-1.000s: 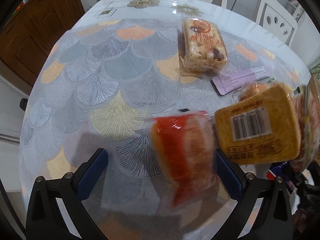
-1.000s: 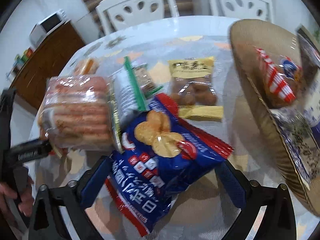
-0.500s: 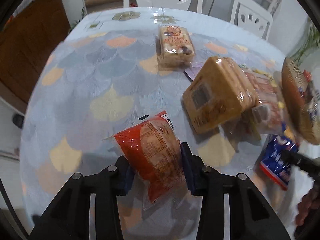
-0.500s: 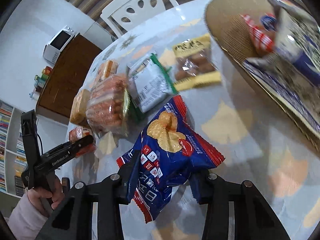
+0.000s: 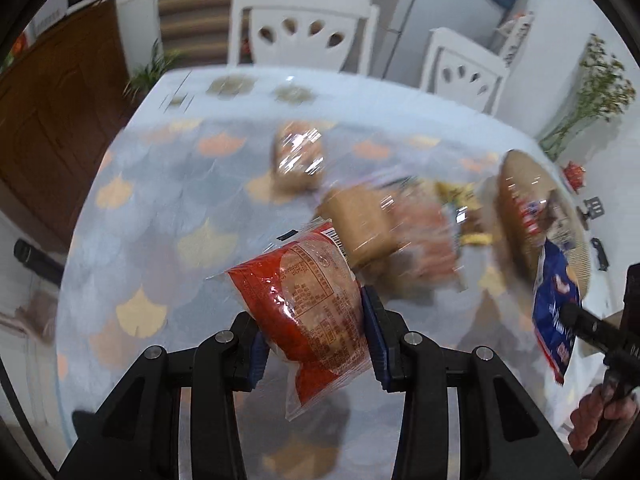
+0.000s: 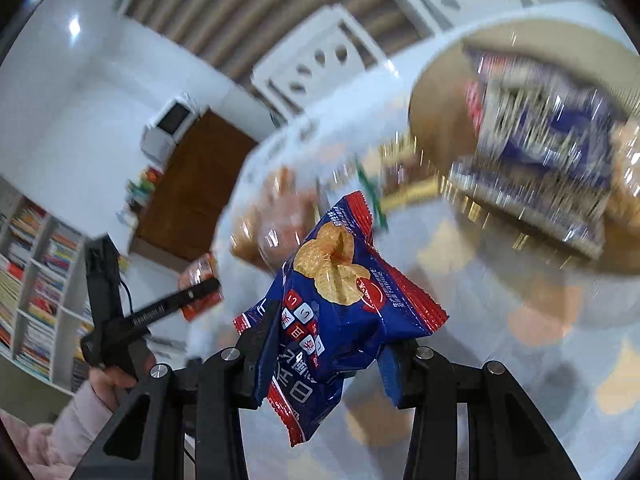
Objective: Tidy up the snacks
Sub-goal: 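Lift and carry both packs over the amber glass bowl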
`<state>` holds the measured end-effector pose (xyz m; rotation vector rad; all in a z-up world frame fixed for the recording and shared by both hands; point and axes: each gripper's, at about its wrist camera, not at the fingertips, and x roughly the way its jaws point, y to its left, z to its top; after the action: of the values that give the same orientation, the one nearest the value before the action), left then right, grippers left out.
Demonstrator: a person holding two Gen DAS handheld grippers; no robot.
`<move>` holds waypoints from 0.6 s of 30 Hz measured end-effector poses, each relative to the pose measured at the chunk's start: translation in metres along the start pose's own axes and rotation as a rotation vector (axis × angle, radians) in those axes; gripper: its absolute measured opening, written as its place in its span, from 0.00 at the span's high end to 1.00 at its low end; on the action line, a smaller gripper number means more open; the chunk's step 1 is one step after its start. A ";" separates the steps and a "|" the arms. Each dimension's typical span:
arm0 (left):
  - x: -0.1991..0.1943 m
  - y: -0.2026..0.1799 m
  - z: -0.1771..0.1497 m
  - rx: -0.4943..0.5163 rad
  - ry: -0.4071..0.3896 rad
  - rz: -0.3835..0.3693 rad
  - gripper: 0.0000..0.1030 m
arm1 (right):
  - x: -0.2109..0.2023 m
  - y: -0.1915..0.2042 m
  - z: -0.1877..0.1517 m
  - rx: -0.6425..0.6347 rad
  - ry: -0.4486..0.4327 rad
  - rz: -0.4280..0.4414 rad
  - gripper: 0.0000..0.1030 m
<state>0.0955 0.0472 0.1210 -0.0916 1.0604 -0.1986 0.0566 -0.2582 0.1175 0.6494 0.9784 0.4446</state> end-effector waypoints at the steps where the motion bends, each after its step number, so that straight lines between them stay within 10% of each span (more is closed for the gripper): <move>1: -0.003 -0.006 0.005 0.012 -0.006 -0.007 0.63 | -0.009 -0.001 0.007 0.009 -0.025 0.008 0.59; 18: 0.027 -0.234 0.146 0.365 -0.050 -0.213 0.63 | -0.143 -0.052 0.128 0.078 -0.296 0.028 0.59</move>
<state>0.2076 -0.1907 0.2087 0.1200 0.9486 -0.5766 0.1002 -0.4226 0.2202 0.7762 0.7085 0.3250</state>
